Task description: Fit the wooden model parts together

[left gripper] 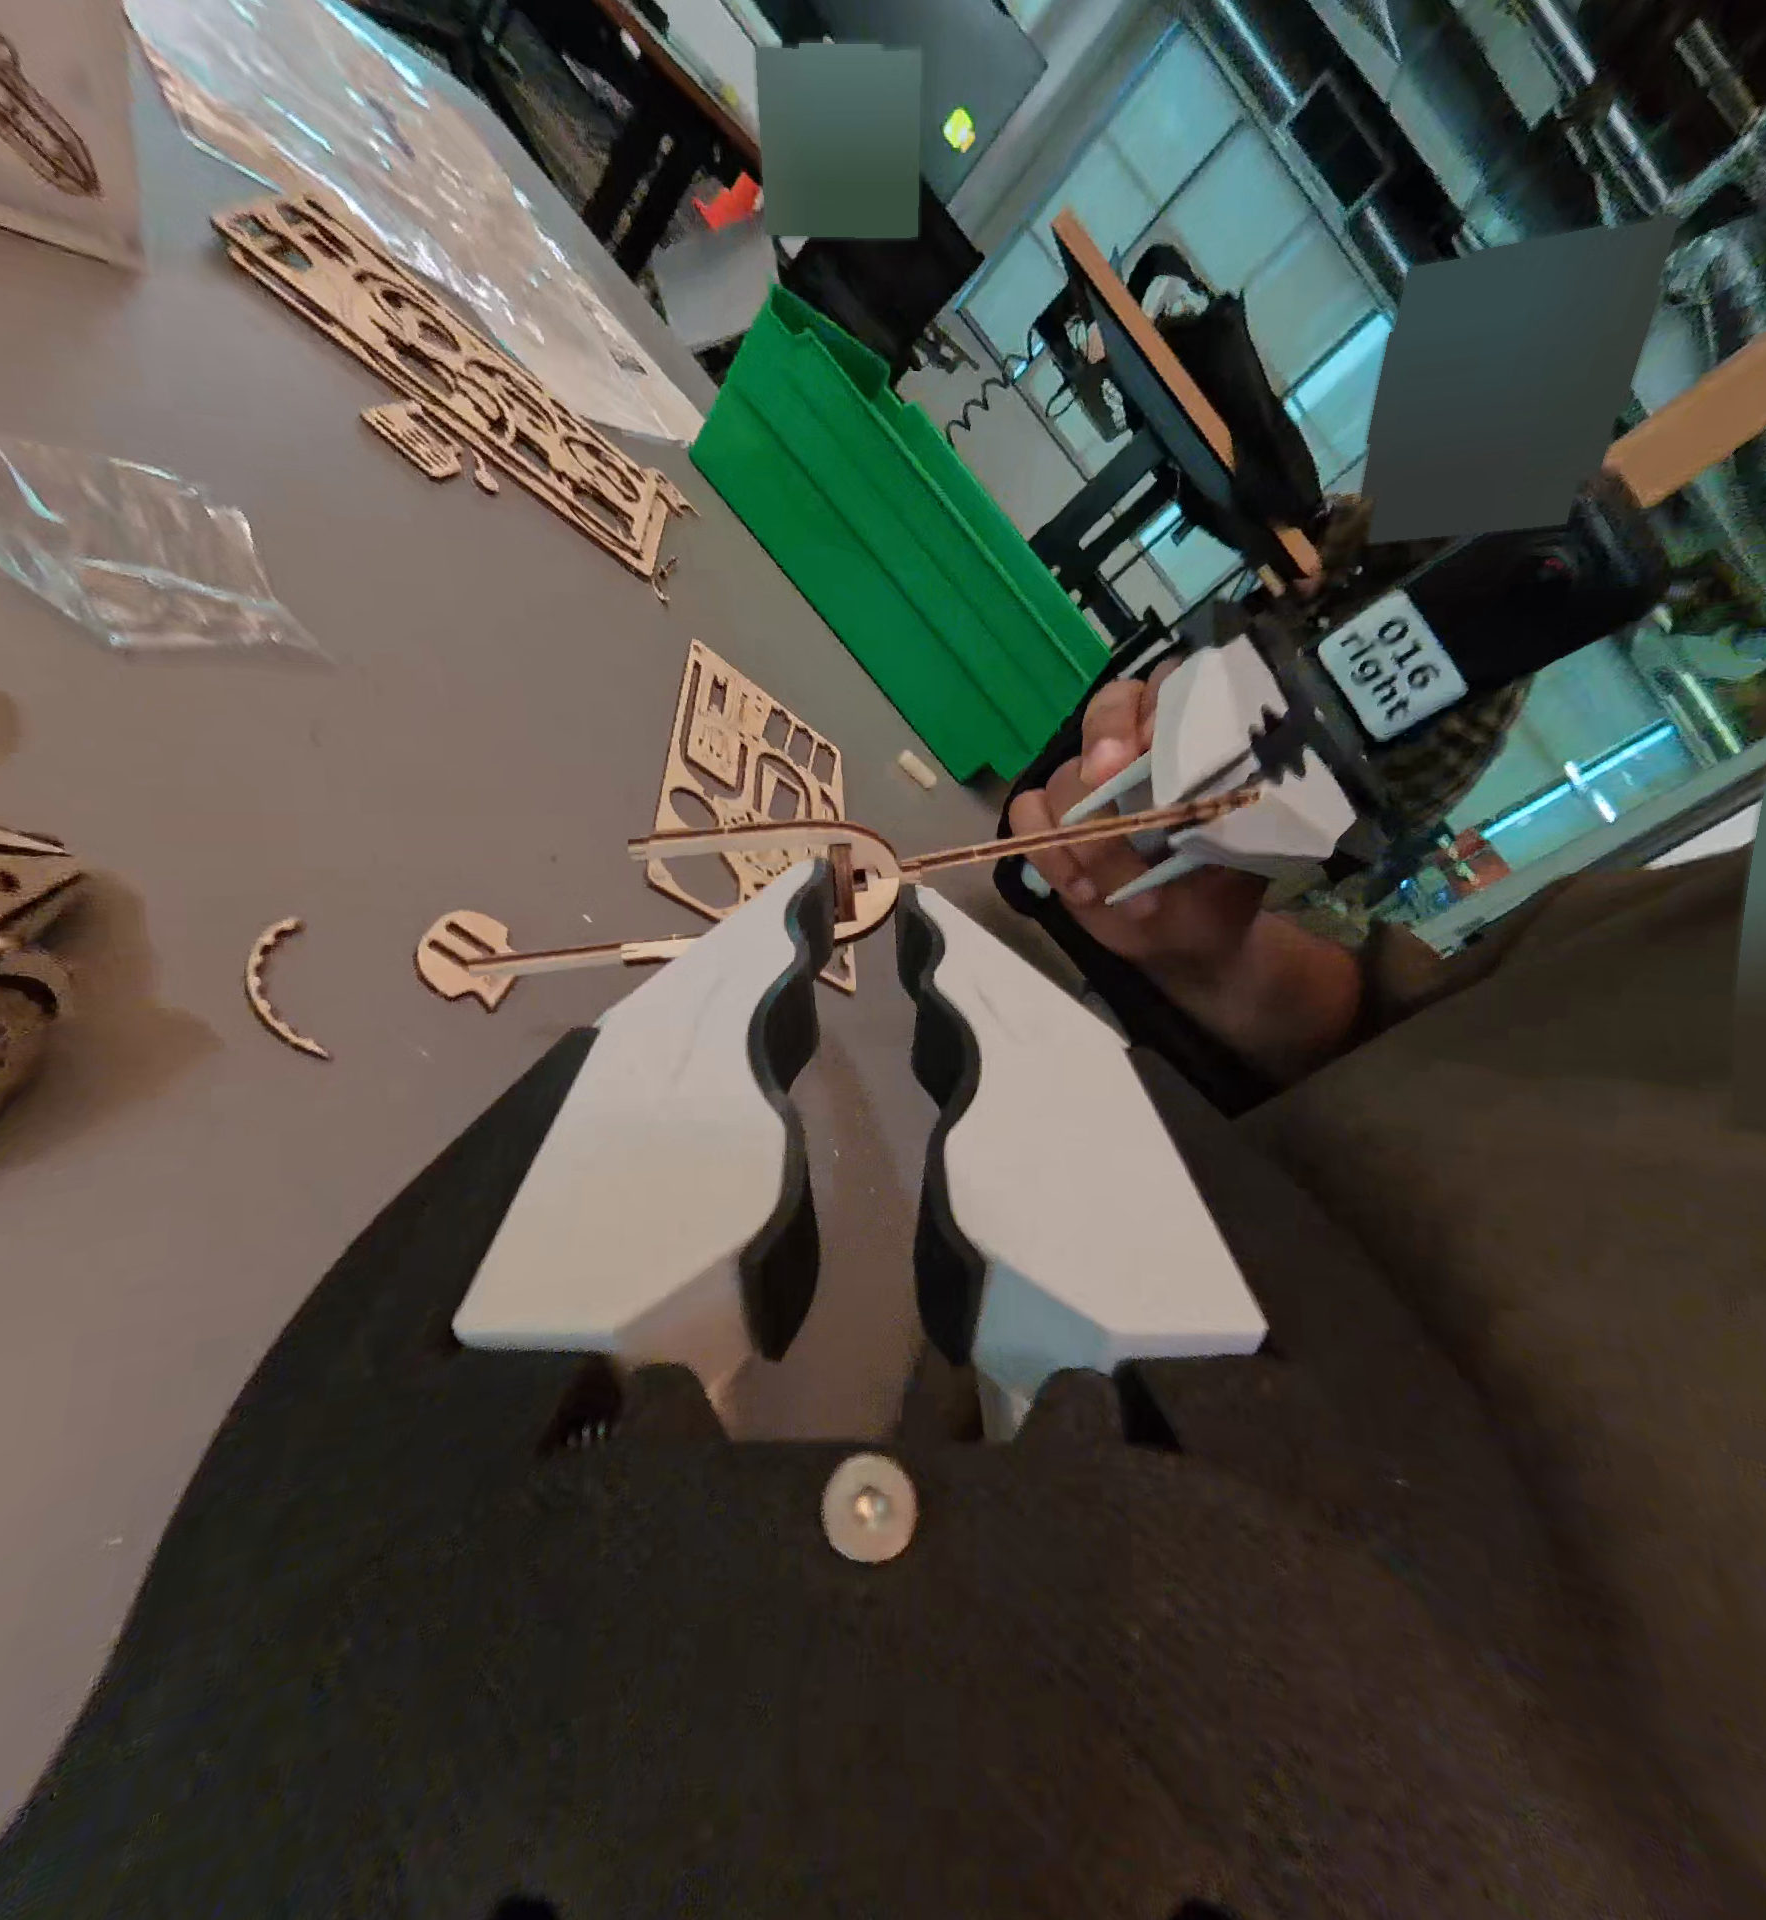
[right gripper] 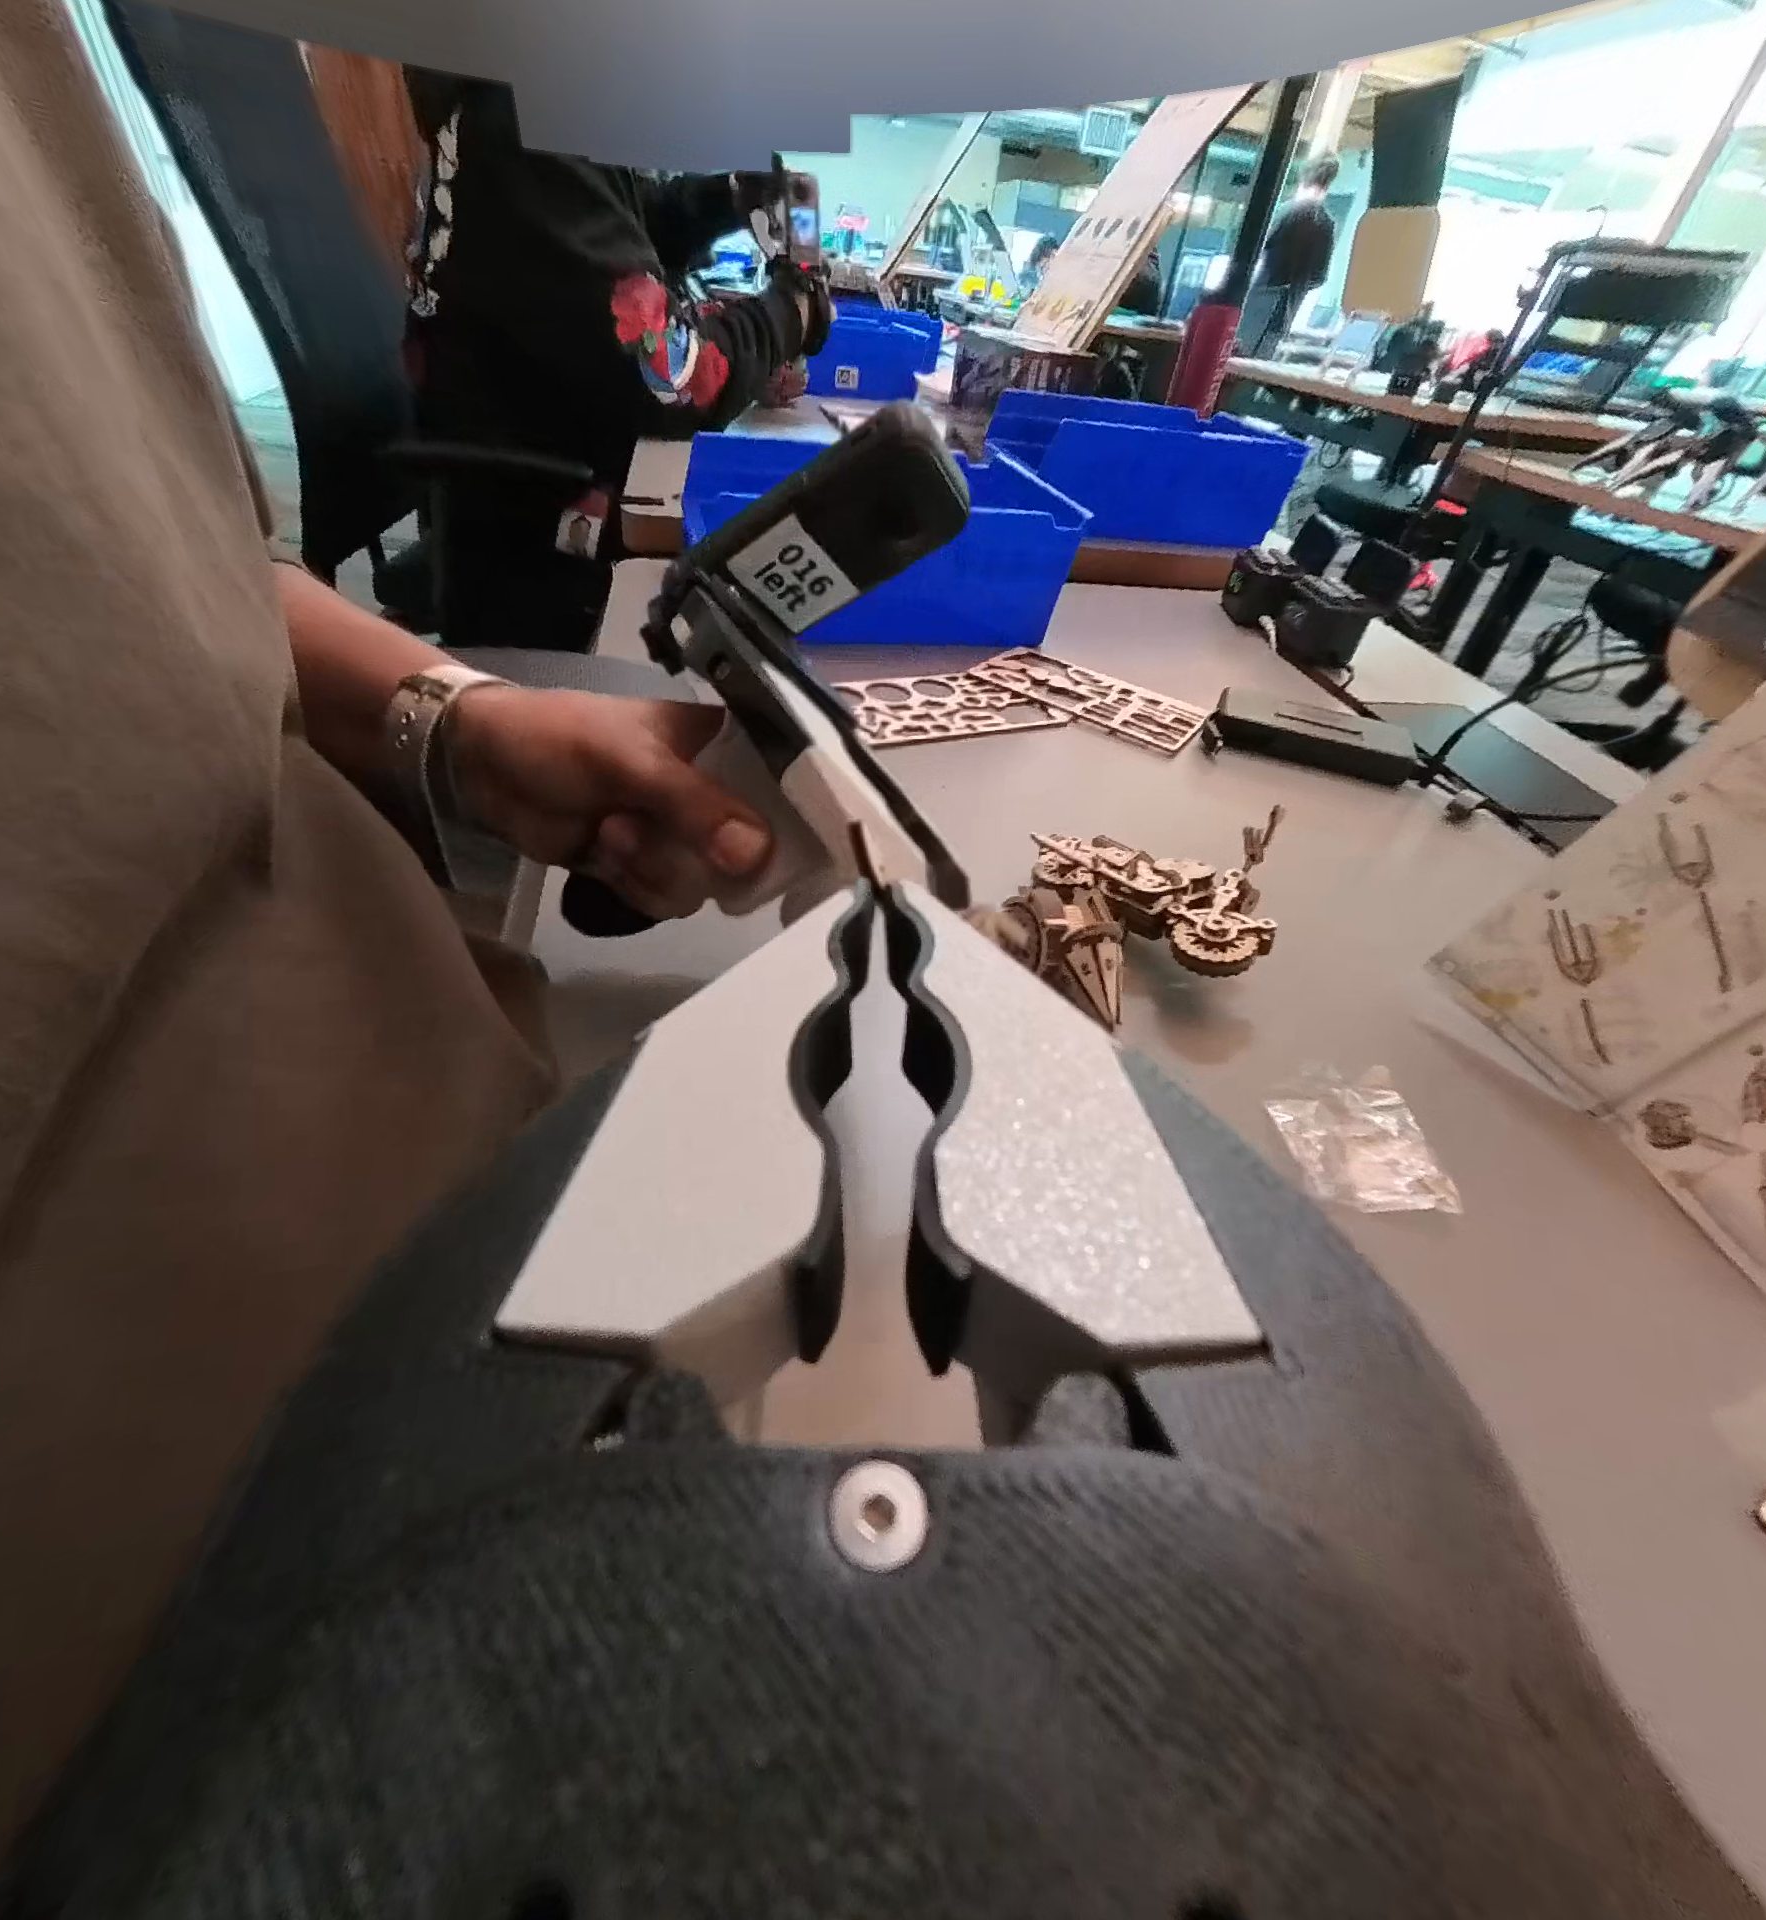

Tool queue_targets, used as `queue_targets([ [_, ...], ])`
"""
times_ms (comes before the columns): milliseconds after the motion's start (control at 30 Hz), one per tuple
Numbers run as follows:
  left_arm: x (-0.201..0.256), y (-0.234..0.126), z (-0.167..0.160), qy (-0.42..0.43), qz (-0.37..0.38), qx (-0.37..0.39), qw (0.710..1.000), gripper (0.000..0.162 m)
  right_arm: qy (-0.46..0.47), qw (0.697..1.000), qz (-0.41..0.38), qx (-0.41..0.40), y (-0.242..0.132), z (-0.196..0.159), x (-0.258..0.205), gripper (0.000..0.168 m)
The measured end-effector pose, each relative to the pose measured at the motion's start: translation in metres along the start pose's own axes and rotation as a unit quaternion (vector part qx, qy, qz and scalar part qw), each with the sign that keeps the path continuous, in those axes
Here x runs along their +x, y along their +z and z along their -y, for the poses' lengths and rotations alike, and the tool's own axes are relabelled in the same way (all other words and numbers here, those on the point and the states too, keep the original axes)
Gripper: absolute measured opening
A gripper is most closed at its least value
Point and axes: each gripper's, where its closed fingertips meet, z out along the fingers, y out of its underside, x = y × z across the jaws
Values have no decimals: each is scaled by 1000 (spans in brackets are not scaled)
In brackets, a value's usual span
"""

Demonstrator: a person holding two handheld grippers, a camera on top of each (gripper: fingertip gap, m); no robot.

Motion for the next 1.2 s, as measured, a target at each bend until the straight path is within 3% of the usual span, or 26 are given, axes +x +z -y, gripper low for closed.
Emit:
queue_targets([
  [133,-4,-6,5,-29,-5,20,999,10,-34,999,1,-24,6,-6,-8,1],
  [267,1,3,-12,-25,-6,-8,1000,11,19,1000,3,8,2,4,1,0],
  [467,-6,-11,11,-38,-3,36,999,10,-15,1000,2,-21,5,-6,-5,0],
  [600,1,-1,-5,-60,-20,12,998,11,39,999,-6,19,-4,5,10,0],
  [700,-16,-12,11,-28,26,34,999,11,83,994,1,70,-16,19,16,0],
  [800,-20,-24,22,-46,18,64,997,10,32,999,-26,21,-11,3,18,0],
  [967,-25,-28,26,-43,31,73,996,10,48,998,-25,-11,-4,-11,21,0],
  [1200,-24,-29,28,-58,12,78,995,11,55,984,-36,-167,8,-73,29,0],
])
